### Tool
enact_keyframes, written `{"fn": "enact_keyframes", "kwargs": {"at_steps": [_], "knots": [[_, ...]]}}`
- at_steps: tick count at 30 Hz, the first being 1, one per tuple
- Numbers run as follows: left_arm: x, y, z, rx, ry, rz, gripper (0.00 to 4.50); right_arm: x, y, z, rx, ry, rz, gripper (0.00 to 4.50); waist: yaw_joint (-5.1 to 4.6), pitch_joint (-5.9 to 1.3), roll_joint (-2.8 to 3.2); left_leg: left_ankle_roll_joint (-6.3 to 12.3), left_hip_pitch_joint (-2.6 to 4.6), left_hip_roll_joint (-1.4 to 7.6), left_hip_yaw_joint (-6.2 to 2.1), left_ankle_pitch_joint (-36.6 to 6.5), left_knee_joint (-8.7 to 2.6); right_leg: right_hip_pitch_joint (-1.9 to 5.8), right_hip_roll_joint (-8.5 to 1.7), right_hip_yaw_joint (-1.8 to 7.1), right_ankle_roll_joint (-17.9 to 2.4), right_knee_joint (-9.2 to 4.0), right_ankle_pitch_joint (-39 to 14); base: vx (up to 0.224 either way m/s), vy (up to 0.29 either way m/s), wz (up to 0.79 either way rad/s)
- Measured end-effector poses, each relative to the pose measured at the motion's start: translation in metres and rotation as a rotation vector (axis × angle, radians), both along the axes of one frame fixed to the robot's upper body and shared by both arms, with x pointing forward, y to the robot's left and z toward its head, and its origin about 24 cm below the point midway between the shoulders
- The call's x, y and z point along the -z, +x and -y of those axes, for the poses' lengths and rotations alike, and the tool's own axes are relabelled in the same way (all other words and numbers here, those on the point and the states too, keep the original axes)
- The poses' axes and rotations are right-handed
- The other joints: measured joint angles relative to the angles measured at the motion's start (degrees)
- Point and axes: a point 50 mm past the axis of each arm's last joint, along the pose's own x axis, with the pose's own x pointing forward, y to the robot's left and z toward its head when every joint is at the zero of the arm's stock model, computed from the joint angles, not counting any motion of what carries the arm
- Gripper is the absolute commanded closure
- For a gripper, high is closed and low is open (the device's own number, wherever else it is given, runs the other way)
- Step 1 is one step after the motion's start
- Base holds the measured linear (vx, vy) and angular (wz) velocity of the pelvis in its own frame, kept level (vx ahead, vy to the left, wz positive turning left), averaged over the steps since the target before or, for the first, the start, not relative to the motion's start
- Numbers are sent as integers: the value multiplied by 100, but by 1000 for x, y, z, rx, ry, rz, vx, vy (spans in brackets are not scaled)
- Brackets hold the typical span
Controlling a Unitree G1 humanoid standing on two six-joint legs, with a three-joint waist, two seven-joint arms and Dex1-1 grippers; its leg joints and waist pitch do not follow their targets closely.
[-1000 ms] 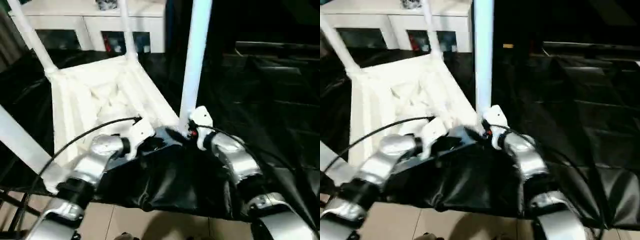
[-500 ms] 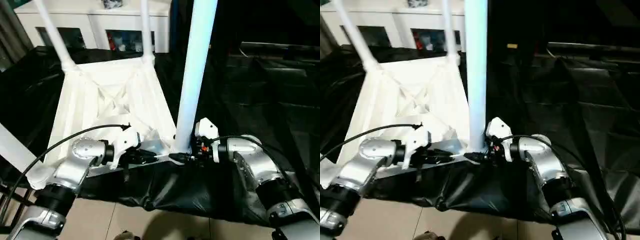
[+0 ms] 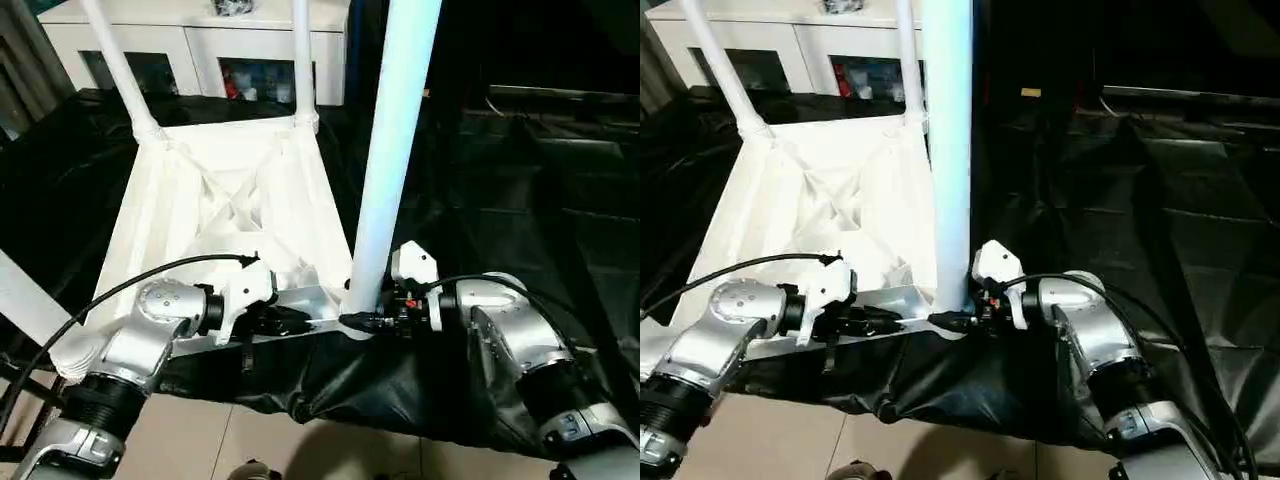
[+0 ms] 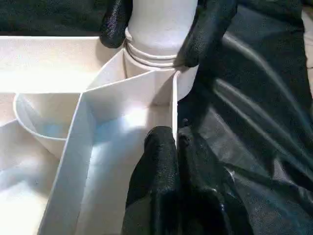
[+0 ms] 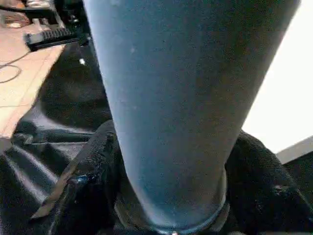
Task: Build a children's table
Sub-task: Rotate leg to tighten
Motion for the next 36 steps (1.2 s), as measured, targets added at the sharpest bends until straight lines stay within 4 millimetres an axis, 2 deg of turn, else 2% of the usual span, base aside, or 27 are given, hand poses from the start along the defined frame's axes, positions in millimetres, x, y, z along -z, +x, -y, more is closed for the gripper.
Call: {"fn": "enact_keyframes", "kwargs": {"at_steps": [3,6,8,12,15,16,17,19,22,23,29,36], "knots": [[0,13,9,-102,12,44,450,5,12,-5,211,23,24,190,-39,0,0,-4,17,1,0,3,6,9,0,1,-3,7,4,0,0,0],[1,29,27,-245,0,69,450,9,30,-16,514,65,39,191,-179,2,-2,-12,19,-1,0,8,10,9,0,5,22,2,4,0,0,0],[1,34,38,-289,-3,78,450,9,36,-18,633,68,49,191,-217,2,-1,-12,20,-2,0,8,9,10,0,8,18,0,11,0,0,0],[0,42,55,-369,4,110,450,8,46,-28,840,71,66,191,-217,-3,13,-12,14,-2,0,7,-6,1,1,5,6,-1,17,0,0,0],[-1,45,66,-388,13,129,450,7,50,-32,923,72,81,191,-202,-5,19,-10,6,-3,0,5,-11,-4,1,4,7,-8,16,0,0,0],[-1,45,66,-391,15,133,450,7,50,-32,930,71,88,191,-197,-5,19,-8,4,-3,1,5,-11,-5,1,4,7,-9,16,0,0,0],[-1,45,67,-389,17,135,450,8,50,-32,931,73,93,156,-194,-4,19,-8,3,-3,1,4,-11,-6,1,4,6,-9,16,0,0,0],[-1,45,67,-389,21,138,450,9,50,-32,937,78,96,121,-190,-5,19,-7,3,-3,1,4,-9,-6,1,4,6,-9,17,0,0,0],[-1,45,67,-389,22,139,450,9,49,-33,928,88,93,112,-187,-4,18,-7,3,-3,1,5,-7,-5,1,4,6,-8,17,0,0,0],[-1,45,67,-389,21,140,450,9,49,-33,926,90,93,87,-186,-4,18,-7,2,-3,1,5,-7,-5,1,4,6,-8,17,0,0,0],[-2,42,55,-332,7,121,450,7,48,-25,786,129,68,87,-187,-3,22,-7,0,-2,1,4,-10,-10,1,1,5,-6,17,0,0,0],[-1,28,39,-224,-18,68,450,-3,38,-15,430,96,88,87,-144,-2,30,-3,0,-1,1,7,-4,-7,0,1,4,-3,17,0,0,0]]}}
